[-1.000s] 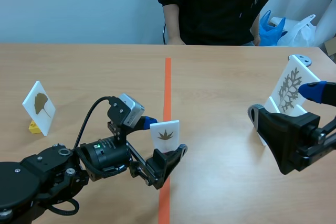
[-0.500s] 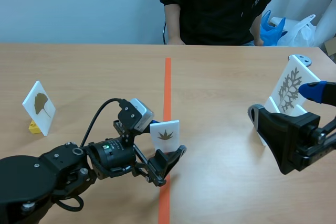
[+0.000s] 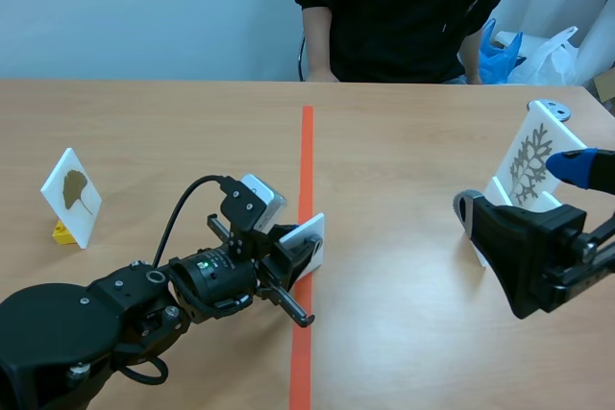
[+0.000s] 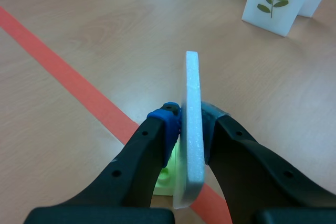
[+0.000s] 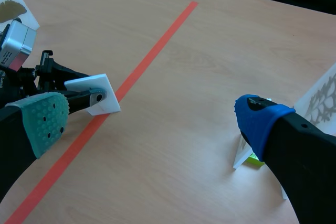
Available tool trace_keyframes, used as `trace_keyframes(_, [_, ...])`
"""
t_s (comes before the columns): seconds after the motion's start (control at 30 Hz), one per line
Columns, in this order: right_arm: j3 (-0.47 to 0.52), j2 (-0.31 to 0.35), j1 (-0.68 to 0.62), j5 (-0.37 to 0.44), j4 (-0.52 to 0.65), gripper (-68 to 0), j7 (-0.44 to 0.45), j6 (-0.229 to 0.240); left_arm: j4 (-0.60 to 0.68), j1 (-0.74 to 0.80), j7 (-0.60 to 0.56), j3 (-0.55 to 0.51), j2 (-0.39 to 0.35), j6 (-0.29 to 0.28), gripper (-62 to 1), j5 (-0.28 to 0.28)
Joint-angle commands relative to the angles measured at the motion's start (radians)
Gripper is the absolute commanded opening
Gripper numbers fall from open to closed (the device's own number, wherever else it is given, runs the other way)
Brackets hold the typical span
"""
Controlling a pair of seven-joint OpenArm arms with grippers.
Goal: Sort the leaf by its shape. The table is split by an orange tape line. A compound leaf with several leaflets goes to the left side, a simple leaf with one blade goes to the right side. Return to the home posture when a red brick is placed on the table.
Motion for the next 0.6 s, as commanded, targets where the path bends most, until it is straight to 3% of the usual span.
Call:
trace_keyframes(0.0, [0.011,0.000,0.011,0.016,0.007,0.4,0.016,-0.001,-0.009,-0.014,0.002,-0.005,0.004,-0.001,-51.9,-0.005])
trace_keyframes(0.23, [0.011,0.000,0.011,0.018,0.007,0.4,0.016,-0.001,-0.009,-0.014,0.004,-0.005,0.002,-0.004,-55.4,-0.035])
trace_keyframes(0.43, [0.011,0.000,0.012,0.018,0.007,0.4,0.017,-0.001,0.095,0.008,0.131,-0.019,-0.032,-0.024,-55.4,-0.205])
trace_keyframes(0.57, [0.011,0.000,0.012,0.018,0.007,0.4,0.019,-0.001,0.223,0.058,0.197,-0.090,-0.072,-0.014,-55.4,-0.222])
